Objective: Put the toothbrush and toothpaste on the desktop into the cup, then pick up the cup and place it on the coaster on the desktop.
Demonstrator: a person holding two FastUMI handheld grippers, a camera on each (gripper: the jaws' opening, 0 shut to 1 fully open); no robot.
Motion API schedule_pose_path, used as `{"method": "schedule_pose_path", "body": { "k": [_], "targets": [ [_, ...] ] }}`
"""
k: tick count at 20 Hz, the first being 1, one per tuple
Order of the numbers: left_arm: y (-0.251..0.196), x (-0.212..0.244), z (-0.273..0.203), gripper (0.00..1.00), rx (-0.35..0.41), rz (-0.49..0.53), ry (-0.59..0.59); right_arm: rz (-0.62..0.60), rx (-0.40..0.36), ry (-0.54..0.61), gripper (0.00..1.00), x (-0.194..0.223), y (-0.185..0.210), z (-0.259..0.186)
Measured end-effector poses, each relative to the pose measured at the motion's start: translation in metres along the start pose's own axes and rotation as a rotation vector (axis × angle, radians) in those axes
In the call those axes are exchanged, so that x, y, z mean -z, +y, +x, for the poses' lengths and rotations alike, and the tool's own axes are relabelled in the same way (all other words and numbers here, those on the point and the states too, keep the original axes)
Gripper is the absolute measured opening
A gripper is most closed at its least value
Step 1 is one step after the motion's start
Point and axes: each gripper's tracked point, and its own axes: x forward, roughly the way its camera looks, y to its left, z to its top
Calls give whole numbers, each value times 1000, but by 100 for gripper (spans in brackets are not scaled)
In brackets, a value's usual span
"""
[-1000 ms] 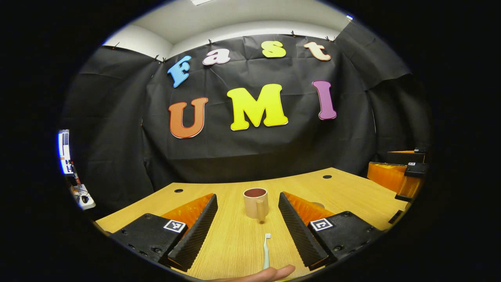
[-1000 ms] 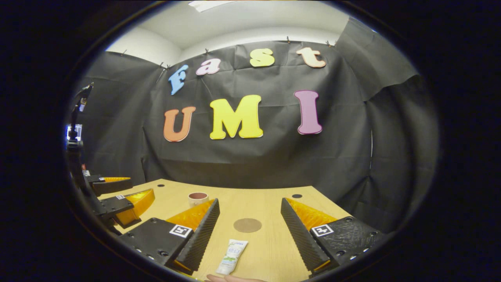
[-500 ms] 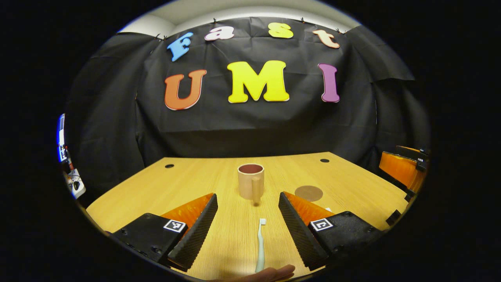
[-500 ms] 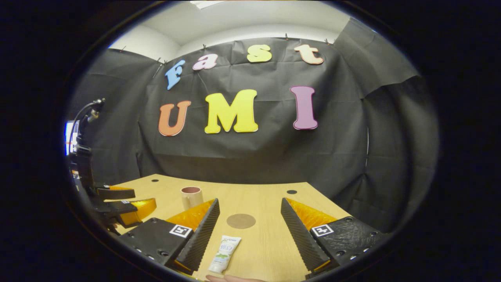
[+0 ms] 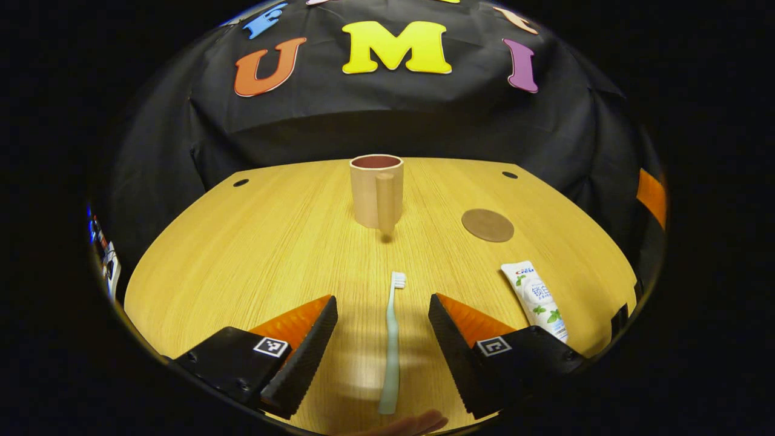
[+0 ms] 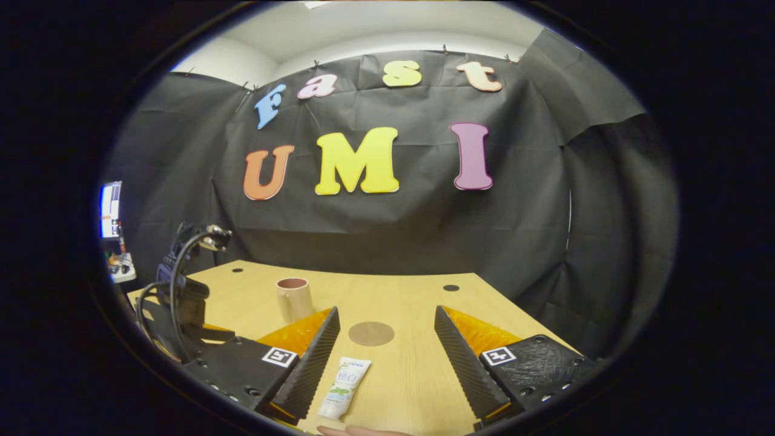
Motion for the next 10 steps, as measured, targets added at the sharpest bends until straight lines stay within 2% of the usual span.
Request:
{"method": "schedule_pose_path", "body": {
  "k": [3, 4, 5, 7, 9, 10],
  "targets": [
    [1, 3, 4, 81, 11, 2, 23, 8, 4, 16, 95, 5, -2, 3],
    [-3, 11, 7, 84, 17, 5, 45, 13, 5, 21, 95, 6, -3, 3],
    [-6, 16, 10, 70, 27, 4, 65, 17, 6, 26, 94, 7, -4, 4],
    [-6, 19, 8, 63, 28, 4, 85, 16, 10, 24, 95, 6, -6, 5],
    [-6, 20, 10, 61, 28, 22, 87, 17, 26, 11, 93, 1, -11, 4],
    [-7, 20, 9, 52, 29, 23, 89, 22, 26, 9, 95, 0, -12, 5]
  ]
}}
